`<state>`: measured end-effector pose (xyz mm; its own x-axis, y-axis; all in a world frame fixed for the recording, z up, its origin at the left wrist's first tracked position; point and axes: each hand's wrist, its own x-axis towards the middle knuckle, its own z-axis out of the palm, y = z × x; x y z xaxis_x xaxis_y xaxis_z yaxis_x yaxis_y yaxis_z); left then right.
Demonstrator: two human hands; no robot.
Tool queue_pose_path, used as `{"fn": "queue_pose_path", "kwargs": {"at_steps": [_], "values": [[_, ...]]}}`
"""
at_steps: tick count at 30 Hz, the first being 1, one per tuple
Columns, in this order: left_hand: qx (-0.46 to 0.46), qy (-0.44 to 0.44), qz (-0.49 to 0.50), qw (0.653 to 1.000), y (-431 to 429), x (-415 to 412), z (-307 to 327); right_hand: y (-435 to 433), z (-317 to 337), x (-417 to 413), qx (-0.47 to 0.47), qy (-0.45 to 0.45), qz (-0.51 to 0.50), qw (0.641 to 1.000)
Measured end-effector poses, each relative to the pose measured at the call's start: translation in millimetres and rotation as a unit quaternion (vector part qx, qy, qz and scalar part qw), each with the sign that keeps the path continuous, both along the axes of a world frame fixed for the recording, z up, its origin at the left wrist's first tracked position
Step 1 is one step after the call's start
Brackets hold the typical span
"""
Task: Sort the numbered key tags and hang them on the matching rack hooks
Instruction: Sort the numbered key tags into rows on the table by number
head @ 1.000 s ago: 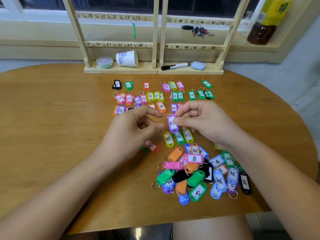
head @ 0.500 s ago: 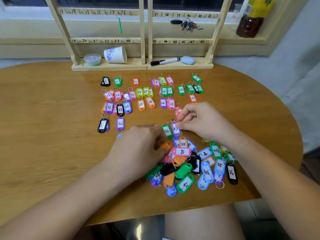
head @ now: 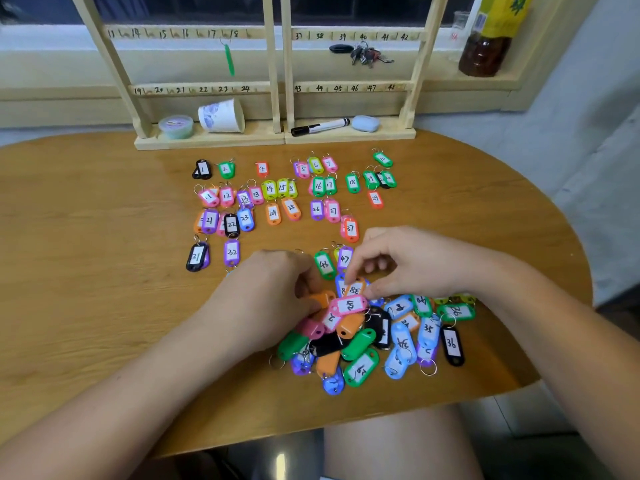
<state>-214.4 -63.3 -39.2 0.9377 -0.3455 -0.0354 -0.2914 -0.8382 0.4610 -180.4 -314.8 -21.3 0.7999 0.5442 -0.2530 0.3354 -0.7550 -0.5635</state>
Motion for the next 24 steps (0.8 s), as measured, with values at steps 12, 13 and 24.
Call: {"fn": "queue_pose_path", "kwargs": {"at_steps": [12,13,24], "values": [[-0.172,0.094,-0.025,0.98,22,19,21,-16,17,2,0.091,0.064,-0.055,0.992],[-0.195,0.09,-0.027,0.976,24,20,22,-17,17,4,0.133,0.071,-0.074,0.986],[-0.377,0.017,0.04,0.925,44,43,27,44,17,34,0.453,0.057,-0.191,0.869]]}}
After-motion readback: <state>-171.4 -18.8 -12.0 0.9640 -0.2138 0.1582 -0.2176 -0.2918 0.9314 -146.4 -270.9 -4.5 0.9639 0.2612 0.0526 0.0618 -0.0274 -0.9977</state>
